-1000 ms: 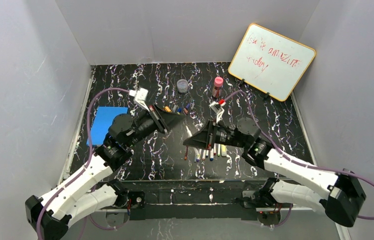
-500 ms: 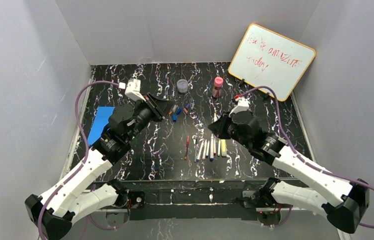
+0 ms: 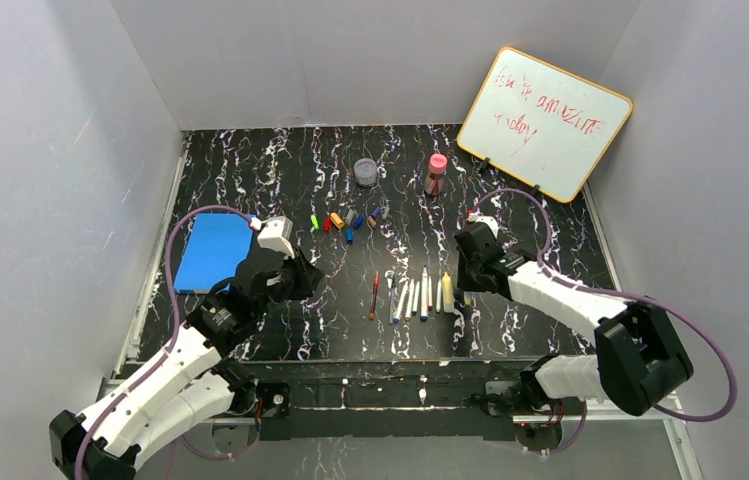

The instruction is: Open the pen caps

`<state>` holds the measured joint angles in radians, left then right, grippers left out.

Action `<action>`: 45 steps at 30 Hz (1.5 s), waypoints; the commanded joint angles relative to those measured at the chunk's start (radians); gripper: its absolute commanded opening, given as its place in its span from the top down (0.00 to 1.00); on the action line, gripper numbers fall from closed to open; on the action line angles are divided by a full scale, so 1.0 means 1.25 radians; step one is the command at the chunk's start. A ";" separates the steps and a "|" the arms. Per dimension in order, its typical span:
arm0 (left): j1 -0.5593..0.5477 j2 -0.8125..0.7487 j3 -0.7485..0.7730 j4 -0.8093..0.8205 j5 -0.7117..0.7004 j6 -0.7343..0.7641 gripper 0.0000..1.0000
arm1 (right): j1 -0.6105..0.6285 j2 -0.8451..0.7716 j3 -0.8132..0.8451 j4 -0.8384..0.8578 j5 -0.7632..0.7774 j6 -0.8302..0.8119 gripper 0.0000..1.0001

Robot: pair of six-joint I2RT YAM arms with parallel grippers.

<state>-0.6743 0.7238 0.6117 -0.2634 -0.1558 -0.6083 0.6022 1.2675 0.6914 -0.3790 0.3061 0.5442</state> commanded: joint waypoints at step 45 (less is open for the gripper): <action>0.010 0.369 0.161 0.010 -0.275 -0.043 1.00 | -0.059 -0.201 0.063 -0.034 -0.017 0.051 0.44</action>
<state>-0.6739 1.0580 0.7033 -0.2581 -0.3187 -0.6281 0.5320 1.1217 0.7242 -0.4099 0.2615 0.6056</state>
